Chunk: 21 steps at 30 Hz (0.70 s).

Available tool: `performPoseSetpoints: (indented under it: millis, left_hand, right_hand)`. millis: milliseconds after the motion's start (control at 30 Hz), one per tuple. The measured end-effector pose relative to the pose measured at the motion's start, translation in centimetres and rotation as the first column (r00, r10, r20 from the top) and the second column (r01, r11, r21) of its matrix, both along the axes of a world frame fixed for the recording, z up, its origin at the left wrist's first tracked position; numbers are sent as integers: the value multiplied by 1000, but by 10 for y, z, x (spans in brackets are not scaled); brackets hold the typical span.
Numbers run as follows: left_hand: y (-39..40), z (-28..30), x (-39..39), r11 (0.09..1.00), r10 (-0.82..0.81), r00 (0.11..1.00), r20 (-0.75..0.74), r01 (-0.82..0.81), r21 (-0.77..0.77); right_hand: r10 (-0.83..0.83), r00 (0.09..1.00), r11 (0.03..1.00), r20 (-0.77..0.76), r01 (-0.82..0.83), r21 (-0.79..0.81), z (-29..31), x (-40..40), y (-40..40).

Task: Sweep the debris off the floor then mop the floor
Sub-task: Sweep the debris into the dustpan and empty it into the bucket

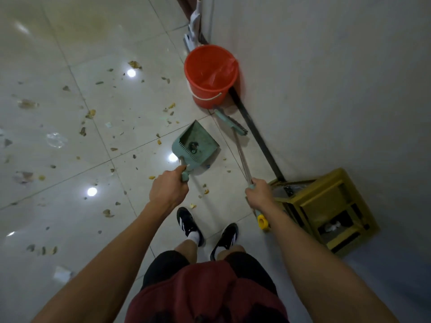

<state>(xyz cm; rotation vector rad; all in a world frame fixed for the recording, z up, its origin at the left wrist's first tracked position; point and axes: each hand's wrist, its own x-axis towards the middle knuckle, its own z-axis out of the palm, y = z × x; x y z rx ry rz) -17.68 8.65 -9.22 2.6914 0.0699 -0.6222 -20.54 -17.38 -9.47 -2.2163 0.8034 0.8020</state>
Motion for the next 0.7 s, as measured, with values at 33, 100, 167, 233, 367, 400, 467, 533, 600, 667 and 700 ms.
performPoseSetpoints:
  millis: [33,100,167,233,367,400,467,533,600,667,700]
  left_hand:
    - [4,-1,1,1000,6,1000,-2,-6,0]
    - [12,-2,4,1000,8,1000,-10,-8,11]
    - [17,-3,7,1000,2,1000,-16,-1,25]
    - [19,-5,10,1000,10,1000,-23,-9,26]
    - [14,-9,17,999,46,998,-42,-45,23]
    - [12,-9,18,998,56,997,-44,-54,31]
    - [6,-8,18,997,67,997,-47,-66,36]
    - [-1,-9,20,996,84,995,-52,-82,37]
    - [-8,-8,21,996,85,995,-61,-82,47]
    - [-13,-6,22,995,93,993,-70,-89,49]
    - [-15,-5,23,994,97,993,-74,-93,56]
  right_hand:
    - [2,1000,1000,4,-2,-7,-2,8,2]
    - [-6,1000,1000,-3,5,-12,-7,23,4]
    - [-14,1000,1000,-13,13,-11,-13,34,4]
    - [-2,1000,1000,-19,1,-26,-20,44,1]
    - [40,999,998,-31,-42,-52,-34,62,-13]
    - [52,998,997,-38,-54,-57,-39,66,-17]
    - [65,996,995,-55,-68,-67,-46,72,-25]
    - [76,993,994,-85,-83,-75,-50,77,-31]
    - [96,987,992,-131,-106,-74,-54,79,-37]
    - [128,974,986,-184,-146,-83,-60,79,-41]
    - [146,968,982,-204,-167,-89,-64,77,-44]
